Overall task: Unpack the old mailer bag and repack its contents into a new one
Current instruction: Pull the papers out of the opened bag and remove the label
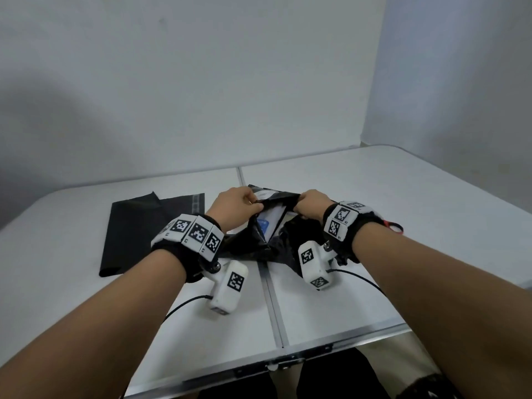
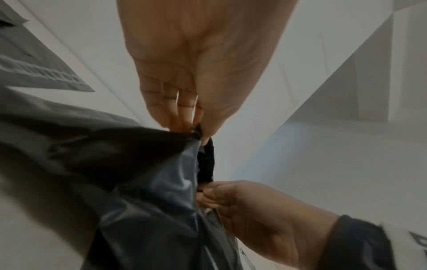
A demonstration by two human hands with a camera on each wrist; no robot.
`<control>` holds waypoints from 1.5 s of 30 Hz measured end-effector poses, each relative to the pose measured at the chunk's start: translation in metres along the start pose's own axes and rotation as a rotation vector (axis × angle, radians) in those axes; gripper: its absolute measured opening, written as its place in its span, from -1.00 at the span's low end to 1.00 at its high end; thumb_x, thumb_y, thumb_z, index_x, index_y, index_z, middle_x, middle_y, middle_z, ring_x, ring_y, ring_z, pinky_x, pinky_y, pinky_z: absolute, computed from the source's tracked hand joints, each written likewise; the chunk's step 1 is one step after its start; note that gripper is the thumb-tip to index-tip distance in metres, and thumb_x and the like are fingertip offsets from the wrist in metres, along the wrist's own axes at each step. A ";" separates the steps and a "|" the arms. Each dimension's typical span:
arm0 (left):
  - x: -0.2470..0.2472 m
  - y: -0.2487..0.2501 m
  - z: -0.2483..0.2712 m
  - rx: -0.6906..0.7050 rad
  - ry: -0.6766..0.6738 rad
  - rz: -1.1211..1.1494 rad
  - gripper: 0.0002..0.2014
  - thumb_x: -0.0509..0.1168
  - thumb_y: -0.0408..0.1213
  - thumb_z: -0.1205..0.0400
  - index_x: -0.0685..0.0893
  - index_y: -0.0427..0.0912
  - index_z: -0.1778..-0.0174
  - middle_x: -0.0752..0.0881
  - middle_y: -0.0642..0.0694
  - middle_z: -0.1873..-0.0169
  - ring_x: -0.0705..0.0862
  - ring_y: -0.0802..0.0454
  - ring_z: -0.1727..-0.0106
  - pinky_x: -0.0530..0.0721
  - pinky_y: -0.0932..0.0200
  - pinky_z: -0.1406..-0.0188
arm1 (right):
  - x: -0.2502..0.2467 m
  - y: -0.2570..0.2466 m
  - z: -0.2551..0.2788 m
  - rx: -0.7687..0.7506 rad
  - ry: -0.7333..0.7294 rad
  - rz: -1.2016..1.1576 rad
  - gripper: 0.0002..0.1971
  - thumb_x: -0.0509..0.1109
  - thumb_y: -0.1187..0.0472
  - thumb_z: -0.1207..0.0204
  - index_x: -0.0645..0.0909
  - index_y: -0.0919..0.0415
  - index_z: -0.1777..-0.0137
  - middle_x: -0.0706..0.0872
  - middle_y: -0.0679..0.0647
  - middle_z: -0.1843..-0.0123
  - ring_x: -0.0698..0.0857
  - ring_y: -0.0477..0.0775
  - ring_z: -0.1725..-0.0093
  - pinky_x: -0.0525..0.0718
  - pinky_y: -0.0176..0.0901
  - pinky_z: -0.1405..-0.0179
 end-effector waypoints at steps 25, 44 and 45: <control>0.031 -0.012 0.020 -0.089 -0.167 -0.058 -0.87 0.25 -0.16 -0.65 0.60 -0.14 0.13 0.64 -0.06 0.15 0.57 -0.01 0.07 0.43 0.24 0.05 | -0.003 -0.009 0.034 -0.122 -0.263 0.423 -0.69 0.53 -0.04 -0.37 0.59 0.20 0.28 0.67 0.05 0.25 0.60 0.09 0.23 0.56 -0.18 0.23; 0.030 0.000 0.031 -0.119 -0.224 -0.017 -0.85 0.12 -0.27 -0.70 0.47 -0.22 0.16 0.55 -0.18 0.27 0.49 -0.08 0.19 0.38 0.21 0.37 | 0.003 -0.027 0.044 -0.128 -0.442 0.836 -0.66 0.44 -0.03 -0.39 0.73 0.17 -0.06 0.78 0.13 0.09 0.64 0.07 0.28 0.59 -0.26 0.26; 0.030 0.001 0.031 -0.121 -0.228 -0.008 -0.85 0.12 -0.27 -0.69 0.46 -0.21 0.17 0.53 -0.19 0.28 0.48 -0.08 0.21 0.37 0.21 0.38 | 0.001 -0.025 0.038 -0.138 -0.421 0.862 -0.72 0.52 -0.06 -0.28 0.76 0.12 0.13 0.79 0.03 0.25 0.63 0.00 0.42 0.57 -0.36 0.42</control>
Point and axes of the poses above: each hand's wrist, its own z-axis away from the middle knuckle, its own x-axis out of the palm, y = z × x, the point moved 5 cm from there along -z, towards the middle knuckle
